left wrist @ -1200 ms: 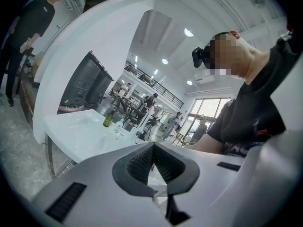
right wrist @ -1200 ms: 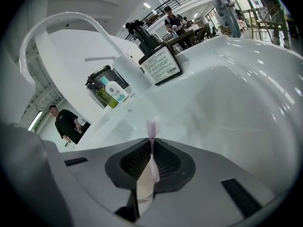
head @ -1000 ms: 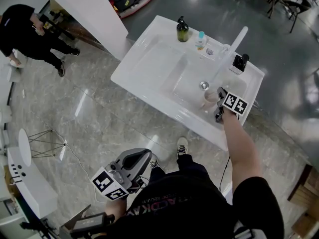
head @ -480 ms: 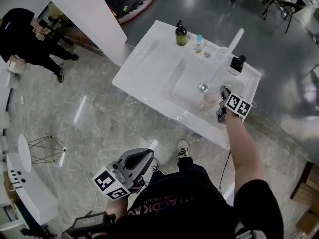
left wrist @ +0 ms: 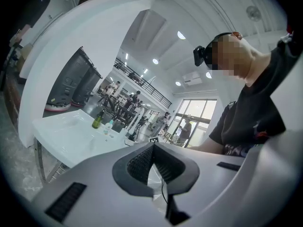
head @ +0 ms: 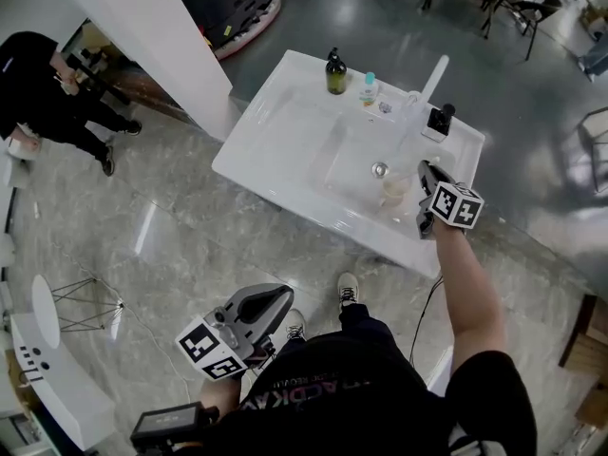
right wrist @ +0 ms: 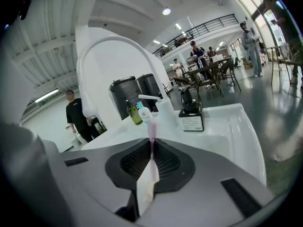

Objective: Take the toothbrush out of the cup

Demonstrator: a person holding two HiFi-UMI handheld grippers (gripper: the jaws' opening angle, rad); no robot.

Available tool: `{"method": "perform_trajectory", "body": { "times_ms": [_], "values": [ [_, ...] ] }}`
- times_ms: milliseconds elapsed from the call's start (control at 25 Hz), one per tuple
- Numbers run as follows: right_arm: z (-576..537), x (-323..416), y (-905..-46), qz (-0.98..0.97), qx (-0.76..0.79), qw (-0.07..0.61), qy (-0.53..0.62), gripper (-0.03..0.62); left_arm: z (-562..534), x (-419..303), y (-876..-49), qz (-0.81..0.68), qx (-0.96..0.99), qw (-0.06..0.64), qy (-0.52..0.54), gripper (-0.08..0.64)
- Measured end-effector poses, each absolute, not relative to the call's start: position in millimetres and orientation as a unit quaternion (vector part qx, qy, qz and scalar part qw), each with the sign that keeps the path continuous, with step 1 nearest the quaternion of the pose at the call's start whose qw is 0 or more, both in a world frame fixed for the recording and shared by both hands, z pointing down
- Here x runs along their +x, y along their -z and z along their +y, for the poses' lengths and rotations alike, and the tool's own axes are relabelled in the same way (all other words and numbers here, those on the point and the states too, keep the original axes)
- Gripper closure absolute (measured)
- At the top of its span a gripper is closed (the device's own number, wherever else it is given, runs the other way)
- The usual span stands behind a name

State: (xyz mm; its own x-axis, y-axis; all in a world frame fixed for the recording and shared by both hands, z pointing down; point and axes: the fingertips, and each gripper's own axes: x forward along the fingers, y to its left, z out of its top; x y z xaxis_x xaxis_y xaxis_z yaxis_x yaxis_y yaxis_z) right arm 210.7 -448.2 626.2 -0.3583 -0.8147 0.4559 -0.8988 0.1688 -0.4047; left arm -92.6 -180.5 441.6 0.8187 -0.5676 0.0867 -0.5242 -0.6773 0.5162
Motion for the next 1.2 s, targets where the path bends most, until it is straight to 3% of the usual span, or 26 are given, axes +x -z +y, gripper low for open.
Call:
{"method": "perform_trajectory", "body": {
  "times_ms": [440,720,1200],
  "values": [
    [-398,177,-542,-0.789,0.552,0.076,-0.260,0.565,-166,-106,-431,-0.245,0.934,0.255,0.046,0.552],
    [-359,154,-485,-0.800,0.552,0.044,-0.230,0.565,-156,-116,-415,-0.207,0.947,0.241,0.043,0.552],
    [-276,107,-441,-0.817,0.545,0.063,-0.179,0.565,-120,-136,-406,-0.154,0.962,0.221,0.041,0.552]
  ]
}}
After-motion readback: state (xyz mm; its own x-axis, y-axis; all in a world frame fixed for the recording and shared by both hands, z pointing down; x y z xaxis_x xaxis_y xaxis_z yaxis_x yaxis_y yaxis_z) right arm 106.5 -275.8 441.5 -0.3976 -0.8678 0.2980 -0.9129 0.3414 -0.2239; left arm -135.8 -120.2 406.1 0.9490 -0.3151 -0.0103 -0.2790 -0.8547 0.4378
